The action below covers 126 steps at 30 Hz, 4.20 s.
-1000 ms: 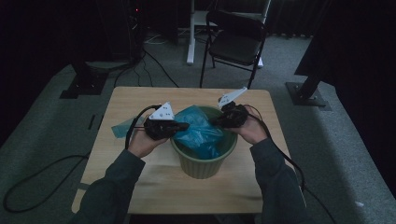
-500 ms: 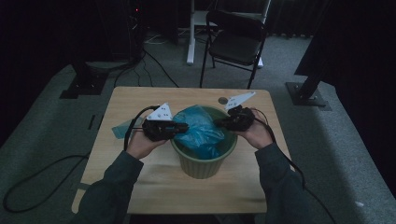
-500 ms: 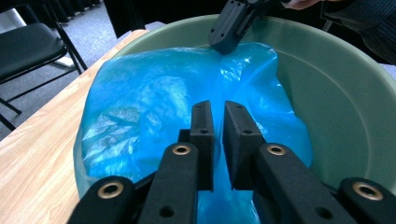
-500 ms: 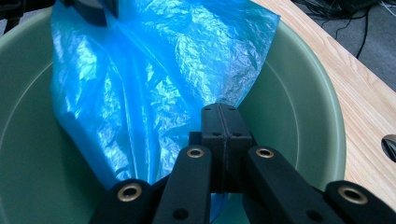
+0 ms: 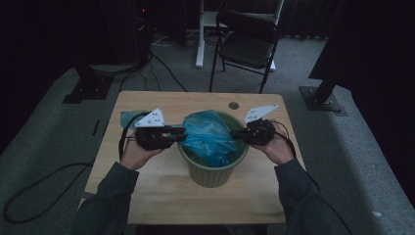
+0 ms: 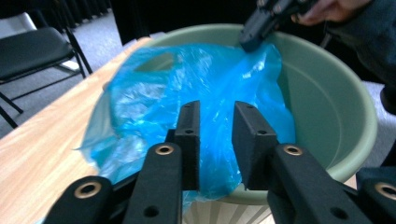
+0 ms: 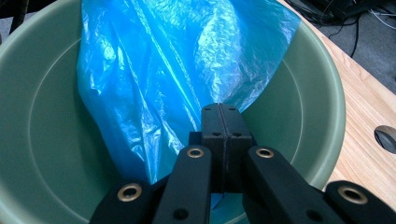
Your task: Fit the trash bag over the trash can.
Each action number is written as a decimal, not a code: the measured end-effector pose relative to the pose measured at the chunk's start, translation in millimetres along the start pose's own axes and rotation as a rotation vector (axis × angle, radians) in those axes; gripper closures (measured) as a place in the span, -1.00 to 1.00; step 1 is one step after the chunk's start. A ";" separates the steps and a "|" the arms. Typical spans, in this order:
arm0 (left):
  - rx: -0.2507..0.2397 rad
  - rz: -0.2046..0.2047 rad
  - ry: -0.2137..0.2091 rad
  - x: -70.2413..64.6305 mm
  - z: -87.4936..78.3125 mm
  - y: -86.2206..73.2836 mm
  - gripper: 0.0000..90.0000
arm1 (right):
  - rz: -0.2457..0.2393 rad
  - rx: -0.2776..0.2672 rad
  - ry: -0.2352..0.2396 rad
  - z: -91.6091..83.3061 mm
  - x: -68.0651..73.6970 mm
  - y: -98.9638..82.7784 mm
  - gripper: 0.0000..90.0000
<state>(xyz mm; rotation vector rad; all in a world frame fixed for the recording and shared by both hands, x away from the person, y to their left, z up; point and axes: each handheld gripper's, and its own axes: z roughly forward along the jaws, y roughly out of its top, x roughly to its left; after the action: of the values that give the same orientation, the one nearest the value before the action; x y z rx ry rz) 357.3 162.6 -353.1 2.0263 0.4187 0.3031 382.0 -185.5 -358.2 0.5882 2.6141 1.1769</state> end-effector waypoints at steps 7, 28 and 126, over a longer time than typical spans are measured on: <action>-0.062 -0.006 0.073 2.5 -16.8 9.7 0.40 | -0.014 -0.006 -0.002 -3.2 4.4 -0.4 1.00; 0.063 -0.093 0.006 0.3 -6.5 -14.7 0.48 | -0.006 -0.020 -0.035 -26.1 9.9 -18.3 1.00; 0.120 -0.408 0.128 45.5 -21.8 -64.8 0.98 | 0.103 -0.029 -0.092 -67.3 4.3 -85.1 1.00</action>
<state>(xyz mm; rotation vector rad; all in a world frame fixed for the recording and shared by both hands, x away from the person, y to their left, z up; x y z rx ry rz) 379.6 227.3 -398.5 1.9859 0.9331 0.1575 331.7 -279.6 -378.2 0.7604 2.5121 1.1854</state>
